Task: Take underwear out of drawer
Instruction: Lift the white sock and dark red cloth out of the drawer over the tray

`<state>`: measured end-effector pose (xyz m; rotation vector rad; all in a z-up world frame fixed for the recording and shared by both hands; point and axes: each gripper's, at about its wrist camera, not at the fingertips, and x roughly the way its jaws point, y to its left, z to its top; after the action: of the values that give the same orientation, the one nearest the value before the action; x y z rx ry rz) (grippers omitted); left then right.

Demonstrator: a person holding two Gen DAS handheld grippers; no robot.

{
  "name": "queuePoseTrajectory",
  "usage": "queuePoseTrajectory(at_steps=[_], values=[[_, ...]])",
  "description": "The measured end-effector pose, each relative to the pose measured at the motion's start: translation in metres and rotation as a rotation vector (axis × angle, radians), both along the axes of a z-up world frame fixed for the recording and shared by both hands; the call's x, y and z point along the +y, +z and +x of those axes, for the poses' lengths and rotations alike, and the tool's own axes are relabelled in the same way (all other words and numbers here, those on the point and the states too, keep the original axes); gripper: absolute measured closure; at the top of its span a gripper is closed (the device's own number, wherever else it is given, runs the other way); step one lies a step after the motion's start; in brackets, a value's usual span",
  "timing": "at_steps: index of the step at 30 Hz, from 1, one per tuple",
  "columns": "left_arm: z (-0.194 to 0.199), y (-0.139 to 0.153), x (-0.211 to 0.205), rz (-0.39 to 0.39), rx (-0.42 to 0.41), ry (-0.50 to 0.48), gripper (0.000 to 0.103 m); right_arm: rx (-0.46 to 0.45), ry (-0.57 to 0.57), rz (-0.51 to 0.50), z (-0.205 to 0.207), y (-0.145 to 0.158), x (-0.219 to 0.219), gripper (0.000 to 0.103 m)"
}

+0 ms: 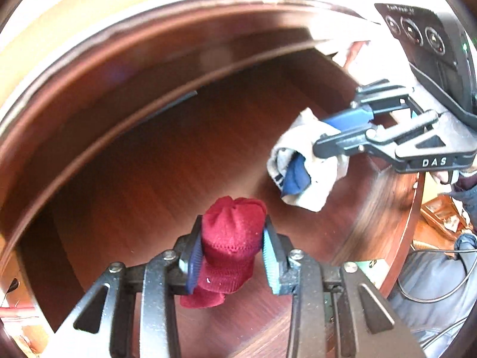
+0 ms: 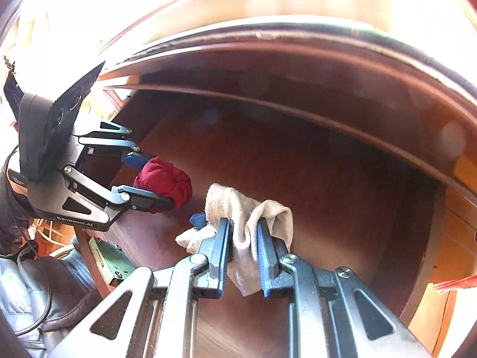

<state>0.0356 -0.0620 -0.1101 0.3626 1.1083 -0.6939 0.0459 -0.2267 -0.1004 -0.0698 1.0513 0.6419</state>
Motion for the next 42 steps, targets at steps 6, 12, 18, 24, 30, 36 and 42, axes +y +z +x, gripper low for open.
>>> queuePoseTrajectory(at_steps=[6, 12, 18, 24, 30, 36, 42], values=[[-0.007, 0.031, 0.017, -0.041, -0.077, 0.065, 0.069, -0.056, -0.011, -0.010, -0.014, 0.007, -0.004, 0.084], [-0.016, 0.045, 0.031, -0.068, -0.163, 0.138, 0.069, -0.110, -0.015, 0.004, -0.029, 0.013, -0.005, 0.084], [-0.025, 0.050, 0.037, -0.069, -0.221, 0.169, 0.069, -0.143, -0.016, 0.044, -0.042, 0.018, -0.013, 0.084], [-0.024, 0.061, 0.049, -0.081, -0.273, 0.195, 0.069, -0.185, -0.021, 0.089, -0.053, 0.025, -0.026, 0.084], [-0.021, 0.067, 0.061, -0.084, -0.340, 0.223, 0.069, -0.244, -0.016, 0.130, -0.066, 0.033, -0.040, 0.084], [-0.021, 0.069, 0.057, -0.111, -0.390, 0.254, 0.069, -0.310, -0.016, 0.174, -0.079, 0.039, -0.052, 0.084], [-0.023, 0.072, 0.060, -0.144, -0.430, 0.292, 0.069, -0.356, -0.017, 0.195, -0.090, 0.044, -0.061, 0.084]])
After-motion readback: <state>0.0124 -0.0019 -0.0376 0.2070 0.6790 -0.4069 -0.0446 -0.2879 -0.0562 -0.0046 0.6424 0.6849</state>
